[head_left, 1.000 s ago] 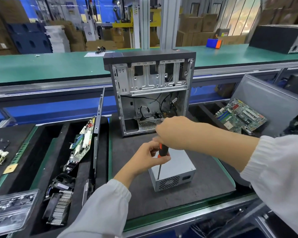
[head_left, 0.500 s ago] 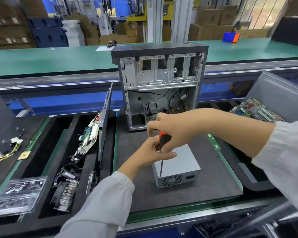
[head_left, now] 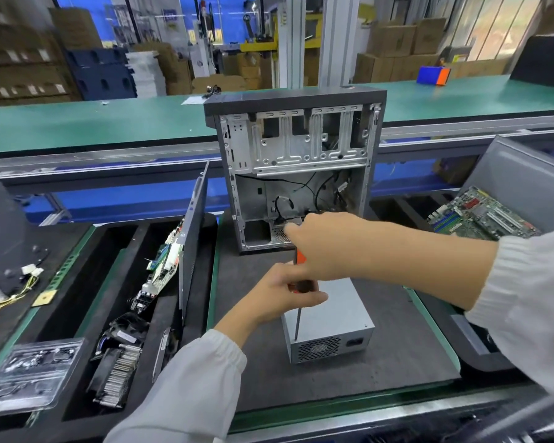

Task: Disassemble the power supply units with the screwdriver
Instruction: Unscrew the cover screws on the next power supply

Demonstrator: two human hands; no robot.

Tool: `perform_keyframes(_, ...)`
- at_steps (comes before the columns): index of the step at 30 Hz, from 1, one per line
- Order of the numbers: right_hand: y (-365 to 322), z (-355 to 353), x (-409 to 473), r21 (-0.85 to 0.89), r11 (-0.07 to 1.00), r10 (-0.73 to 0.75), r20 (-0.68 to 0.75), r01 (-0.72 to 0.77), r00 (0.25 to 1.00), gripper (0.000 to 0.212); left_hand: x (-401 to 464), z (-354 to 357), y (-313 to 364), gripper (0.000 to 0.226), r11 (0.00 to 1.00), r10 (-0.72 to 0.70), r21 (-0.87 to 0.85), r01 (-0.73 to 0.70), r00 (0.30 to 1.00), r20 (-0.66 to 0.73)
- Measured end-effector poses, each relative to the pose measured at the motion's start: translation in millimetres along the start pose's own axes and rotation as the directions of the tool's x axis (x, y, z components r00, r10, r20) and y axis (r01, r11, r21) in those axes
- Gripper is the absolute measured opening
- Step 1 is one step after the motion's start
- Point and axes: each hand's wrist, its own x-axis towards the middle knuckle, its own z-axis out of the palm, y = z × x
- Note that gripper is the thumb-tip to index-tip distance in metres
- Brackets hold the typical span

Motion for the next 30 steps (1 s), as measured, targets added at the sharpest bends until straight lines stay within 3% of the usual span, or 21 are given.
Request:
perform_keyframes(3, 1, 3, 0, -0.003, 1.000, -0.012, -0.030, 0.012, 0.999, 0.046, 2, 1, -4, 0.025, 0.999, 0.002, -0.047, -0.001, 1.000, 0.010)
perform_keyframes(5, 6, -4, -4, 0.119, 0.985, -0.133, 0.083, 0.123, 0.988, 0.015, 3, 1, -3, 0.020, 0.998, 0.028, -0.051, -0.026, 0.999, 0.034)
perform_keyframes(7, 11, -9, -7, 0.235, 0.955, -0.224, 0.186, 0.178, 0.957, 0.033, 2, 0, -1, 0.016, 0.999, 0.033, -0.043, -0.032, 0.999, 0.033)
perform_keyframes(9, 7, -9, -7, 0.175, 0.973, -0.176, 0.151, 0.149, 0.973, 0.048, 1, -1, 2, 0.019, 0.999, 0.030, -0.029, -0.029, 0.999, 0.039)
perform_keyframes(13, -8, 5, 2, -0.092, 0.992, -0.088, -0.055, 0.082, 0.995, 0.035, 0, 1, 4, 0.034, 0.999, 0.026, -0.028, -0.024, 0.998, 0.062)
perform_keyframes(16, -1, 8, 6, 0.038, 0.981, -0.193, 0.029, 0.191, 0.981, 0.013, 0, 3, 2, 0.032, 0.998, 0.064, -0.023, -0.063, 0.996, 0.064)
perform_keyframes(19, 9, 1, 4, 0.245, 0.939, -0.255, 0.019, 0.243, 0.967, 0.048, -3, 0, 1, 0.025, 0.998, 0.065, -0.025, -0.064, 0.997, 0.045)
perform_keyframes(22, 4, -3, 3, 0.067, 0.993, -0.097, -0.065, 0.102, 0.993, 0.072, -3, 0, 0, 0.028, 0.999, 0.050, 0.010, -0.051, 0.999, 0.012)
perform_keyframes(24, -5, 0, 3, -0.071, 0.997, -0.046, -0.121, 0.038, 0.992, 0.066, -2, 2, 1, 0.028, 1.000, 0.012, 0.021, -0.012, 1.000, 0.021)
perform_keyframes(26, -9, 2, 3, -0.170, 0.983, -0.100, -0.139, 0.075, 0.985, 0.058, -1, 3, 2, 0.032, 1.000, 0.002, 0.000, -0.002, 0.998, 0.060)
perform_keyframes(29, 1, -10, -1, -0.005, 0.977, -0.214, 0.059, 0.215, 0.975, 0.016, -1, 1, 2, 0.030, 0.999, 0.029, -0.045, -0.025, 0.996, 0.088)
perform_keyframes(30, 5, -15, -2, 0.083, 0.969, -0.242, 0.143, 0.233, 0.960, 0.024, -1, -1, 2, 0.023, 0.999, 0.027, -0.044, -0.023, 0.995, 0.093)
